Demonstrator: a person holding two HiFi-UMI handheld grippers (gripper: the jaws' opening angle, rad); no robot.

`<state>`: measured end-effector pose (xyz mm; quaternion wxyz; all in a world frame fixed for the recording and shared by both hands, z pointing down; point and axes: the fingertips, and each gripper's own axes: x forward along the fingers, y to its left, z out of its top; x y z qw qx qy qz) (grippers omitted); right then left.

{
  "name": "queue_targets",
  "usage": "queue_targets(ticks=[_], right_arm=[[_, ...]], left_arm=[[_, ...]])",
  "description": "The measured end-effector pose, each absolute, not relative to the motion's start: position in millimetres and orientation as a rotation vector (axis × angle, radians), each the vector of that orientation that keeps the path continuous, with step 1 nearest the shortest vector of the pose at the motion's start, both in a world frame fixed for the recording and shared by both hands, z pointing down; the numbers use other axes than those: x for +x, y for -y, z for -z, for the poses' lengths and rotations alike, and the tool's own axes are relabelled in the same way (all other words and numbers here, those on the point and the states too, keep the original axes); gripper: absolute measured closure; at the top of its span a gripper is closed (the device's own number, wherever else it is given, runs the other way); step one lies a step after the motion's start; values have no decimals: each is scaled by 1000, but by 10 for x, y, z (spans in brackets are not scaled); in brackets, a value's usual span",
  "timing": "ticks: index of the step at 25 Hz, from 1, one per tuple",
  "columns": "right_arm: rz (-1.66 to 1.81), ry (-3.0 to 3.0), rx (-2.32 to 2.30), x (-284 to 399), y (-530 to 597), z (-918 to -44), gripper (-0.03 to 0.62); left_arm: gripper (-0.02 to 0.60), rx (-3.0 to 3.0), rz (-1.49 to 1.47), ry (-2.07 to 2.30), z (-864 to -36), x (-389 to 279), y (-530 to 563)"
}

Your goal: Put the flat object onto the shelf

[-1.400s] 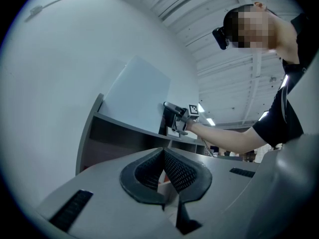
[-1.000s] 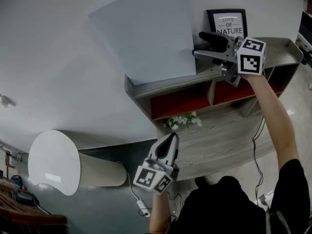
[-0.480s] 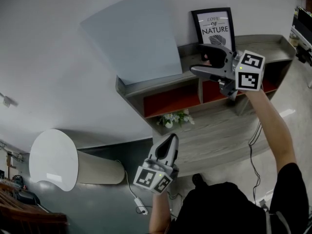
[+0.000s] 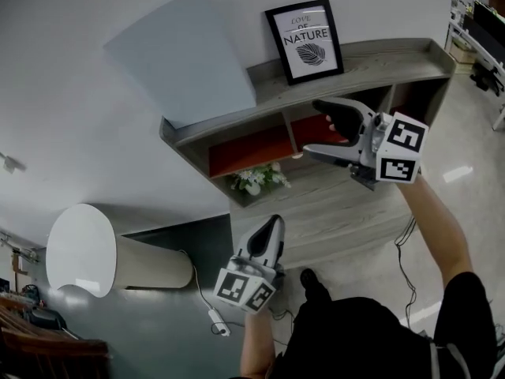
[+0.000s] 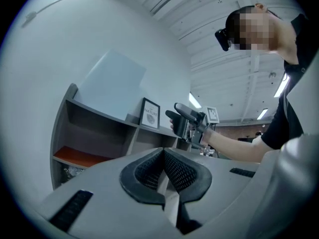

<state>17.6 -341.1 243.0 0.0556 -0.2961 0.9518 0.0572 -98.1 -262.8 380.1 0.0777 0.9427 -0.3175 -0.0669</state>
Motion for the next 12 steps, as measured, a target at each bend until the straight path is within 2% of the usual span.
queue_targets(ticks=[12], right_arm=[[-84, -2886, -926, 691, 2073, -2935, 263]], left_arm=[[568, 2794, 182, 986, -3955, -414, 1500]])
